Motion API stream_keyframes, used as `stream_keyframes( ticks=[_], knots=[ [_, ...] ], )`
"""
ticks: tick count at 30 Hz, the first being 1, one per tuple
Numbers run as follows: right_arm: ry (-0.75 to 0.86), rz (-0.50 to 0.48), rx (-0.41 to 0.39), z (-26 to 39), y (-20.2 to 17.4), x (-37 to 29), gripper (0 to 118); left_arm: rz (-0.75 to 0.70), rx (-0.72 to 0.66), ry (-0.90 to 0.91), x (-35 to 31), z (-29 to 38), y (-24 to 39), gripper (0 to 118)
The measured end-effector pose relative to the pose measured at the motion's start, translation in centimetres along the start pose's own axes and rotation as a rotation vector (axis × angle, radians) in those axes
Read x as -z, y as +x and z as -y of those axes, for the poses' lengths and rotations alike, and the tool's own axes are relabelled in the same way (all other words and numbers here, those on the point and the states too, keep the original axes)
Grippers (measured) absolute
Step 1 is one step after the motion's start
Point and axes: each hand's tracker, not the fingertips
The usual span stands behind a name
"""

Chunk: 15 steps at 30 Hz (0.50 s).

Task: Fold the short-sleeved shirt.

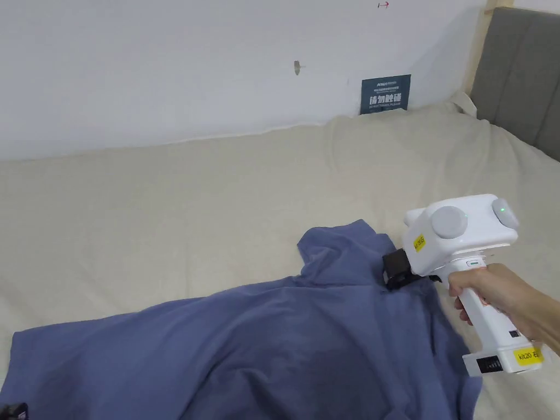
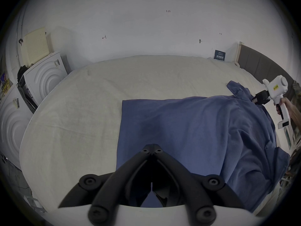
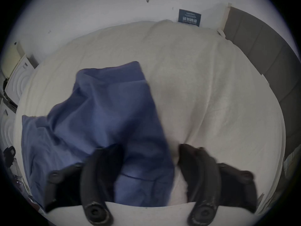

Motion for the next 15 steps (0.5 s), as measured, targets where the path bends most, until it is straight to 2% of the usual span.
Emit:
stream_keyframes(
  ticks=[2,3,4,6,8,9,10,11,12,13,15],
  knots=[
    [0.032,0.014,0.038,-0.7,-0.3,-0.2,2,-0.010,0.006,-0.013,0.4,-0.2,0.1,0],
    [0.024,0.060,0.054,-0.9,0.1,0.1,1,-0.012,0.007,-0.016,1.1,-0.3,-0.8,0],
    [-0.005,0.009,0.060,-1.1,0.4,0.5,1,-0.012,0.008,-0.021,1.4,-0.5,-1.1,0],
    [-0.004,0.007,0.057,-1.1,0.5,0.3,1,-0.008,0.013,-0.030,2.0,-0.9,-1.6,0],
    [0.005,-0.024,0.113,-1.1,1.1,-0.5,1,-0.004,0.018,-0.050,2.5,-2.2,-1.8,0],
    [0.008,-0.032,0.116,-1.1,1.1,-0.8,1,-0.001,0.011,-0.061,3.0,-2.9,-2.3,3],
    [0.014,-0.036,0.114,-1.2,1.3,-1.1,1,0.002,-0.006,-0.079,3.5,-3.7,-2.8,22],
    [0.020,-0.044,0.115,-1.2,1.4,-1.4,1,0.037,-0.020,-0.086,4.1,-4.4,-3.4,57],
    [0.021,-0.043,0.108,-1.2,1.5,-1.6,1,0.048,-0.028,-0.074,4.6,-5.0,-3.9,104],
    [0.028,-0.042,0.102,-1.2,1.2,-2.0,1,0.047,-0.035,-0.084,5.7,-5.8,-4.4,118],
    [0.041,-0.042,0.107,-1.0,1.1,-2.3,1,0.036,-0.046,-0.103,7.2,-6.9,-4.7,118]
  ],
)
